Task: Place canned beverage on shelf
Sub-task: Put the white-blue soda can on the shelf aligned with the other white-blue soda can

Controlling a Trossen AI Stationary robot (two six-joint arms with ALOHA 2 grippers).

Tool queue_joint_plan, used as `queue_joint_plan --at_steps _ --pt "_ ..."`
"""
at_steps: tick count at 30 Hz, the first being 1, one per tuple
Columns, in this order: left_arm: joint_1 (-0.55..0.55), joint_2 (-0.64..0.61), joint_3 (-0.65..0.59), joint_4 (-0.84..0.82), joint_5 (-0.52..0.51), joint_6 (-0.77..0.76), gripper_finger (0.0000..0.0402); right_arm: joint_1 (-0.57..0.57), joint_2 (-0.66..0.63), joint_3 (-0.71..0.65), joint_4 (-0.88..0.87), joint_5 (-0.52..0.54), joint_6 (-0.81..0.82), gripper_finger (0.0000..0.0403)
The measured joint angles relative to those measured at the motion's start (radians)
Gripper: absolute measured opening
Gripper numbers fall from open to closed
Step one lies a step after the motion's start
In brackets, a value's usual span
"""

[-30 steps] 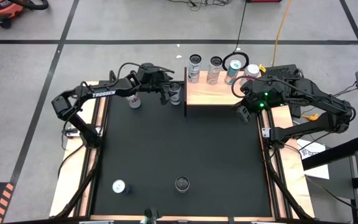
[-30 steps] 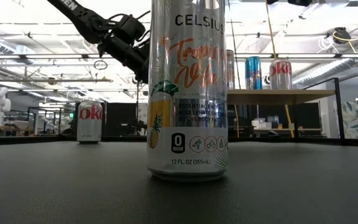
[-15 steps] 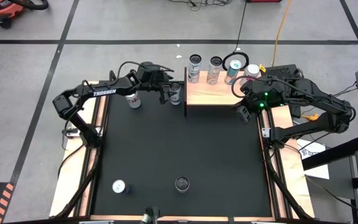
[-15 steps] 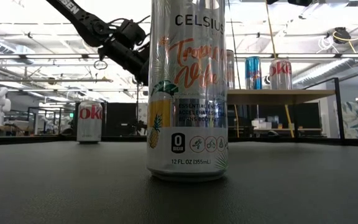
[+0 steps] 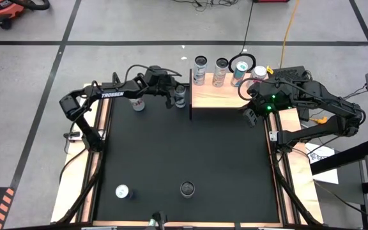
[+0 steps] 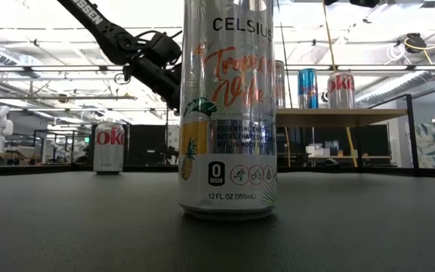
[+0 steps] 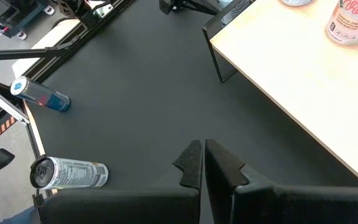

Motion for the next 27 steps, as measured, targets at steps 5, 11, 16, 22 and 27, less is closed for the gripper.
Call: queue_joint_plan --at_steps 5,11,16,22,27 --pt "-0.001 0.0 0.0 -0.02 -0.026 -0.002 0.0389 0.0 0.0 0.0 0.0 0.0 0.0 0.0" --pt "-0.001 0.0 0.0 -0.03 -0.058 -0.028 0.0388 0.0 0.0 0.0 0.0 0.0 0.0 0.0" --pt "-0.001 0.0 0.0 -0.026 -0.06 -0.029 0.0388 0.0 0.0 0.0 0.0 0.0 0.0 0.0" --pt "-0.011 0.0 0.0 -0.024 -0.06 -0.029 0.0356 0.0 0.0 0.0 0.0 0.0 0.0 0.0" --pt "-0.022 0.0 0.0 -0.021 -0.053 -0.029 0.0309 0.0 0.0 0.0 0.0 0.0 0.0 0.0"
